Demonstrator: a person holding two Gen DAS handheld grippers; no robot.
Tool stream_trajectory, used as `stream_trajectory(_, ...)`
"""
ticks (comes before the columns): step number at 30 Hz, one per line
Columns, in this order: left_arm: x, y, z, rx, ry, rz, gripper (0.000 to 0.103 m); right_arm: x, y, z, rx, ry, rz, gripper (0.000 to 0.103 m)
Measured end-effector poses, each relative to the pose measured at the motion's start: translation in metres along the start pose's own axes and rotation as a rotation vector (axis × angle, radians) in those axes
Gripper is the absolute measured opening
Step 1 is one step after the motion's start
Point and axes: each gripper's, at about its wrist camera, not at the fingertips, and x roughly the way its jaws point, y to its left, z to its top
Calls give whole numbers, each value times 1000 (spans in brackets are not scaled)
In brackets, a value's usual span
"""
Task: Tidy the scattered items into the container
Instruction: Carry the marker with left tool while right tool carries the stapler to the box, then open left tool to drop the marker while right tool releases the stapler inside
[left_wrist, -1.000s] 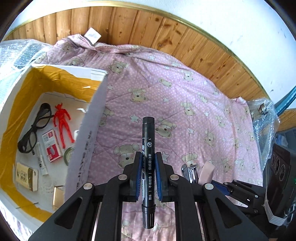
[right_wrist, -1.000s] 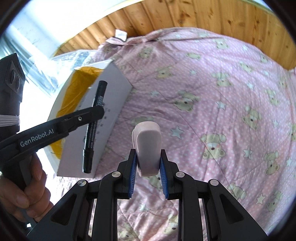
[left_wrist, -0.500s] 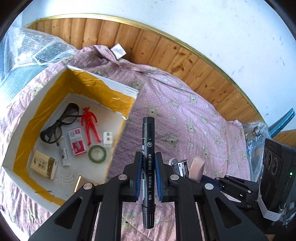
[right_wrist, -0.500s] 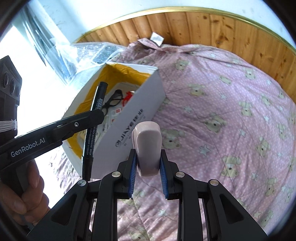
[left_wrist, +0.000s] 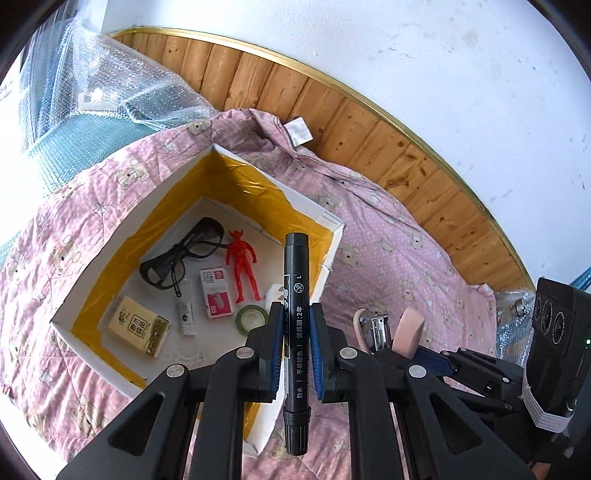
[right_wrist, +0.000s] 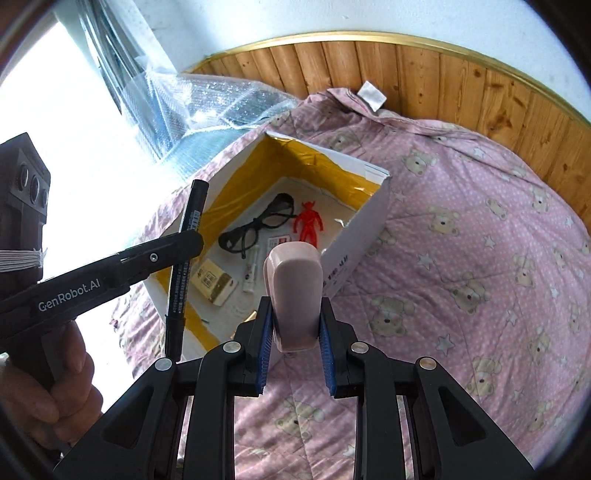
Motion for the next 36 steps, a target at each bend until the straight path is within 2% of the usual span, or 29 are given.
stream_trajectory(12,8,54,12,-103,-6,61,14,27,19,42,-53,7,15,24)
stream_trajectory(23,49,73,11,-127,95,41,14,65,12,83,-55,4,-16,25)
stream_trajectory(24,54,74,11,-131,106,38,15,69,10,87,-52,-7,-30,27)
stream_trajectory(26,64,82,9,-169,131,52,29,77,4,95,-43,-32,-62,37)
stream_trajectory(27,68,86,9,-188,143,60,43,82,-1,97,-30,-26,-75,47)
stream_trajectory(31,70,99,9,-215,151,101,45,89,-13,99,2,-4,-63,47)
stream_trajectory(36,58,110,13,-209,128,146,45,92,-22,85,33,38,-55,47)
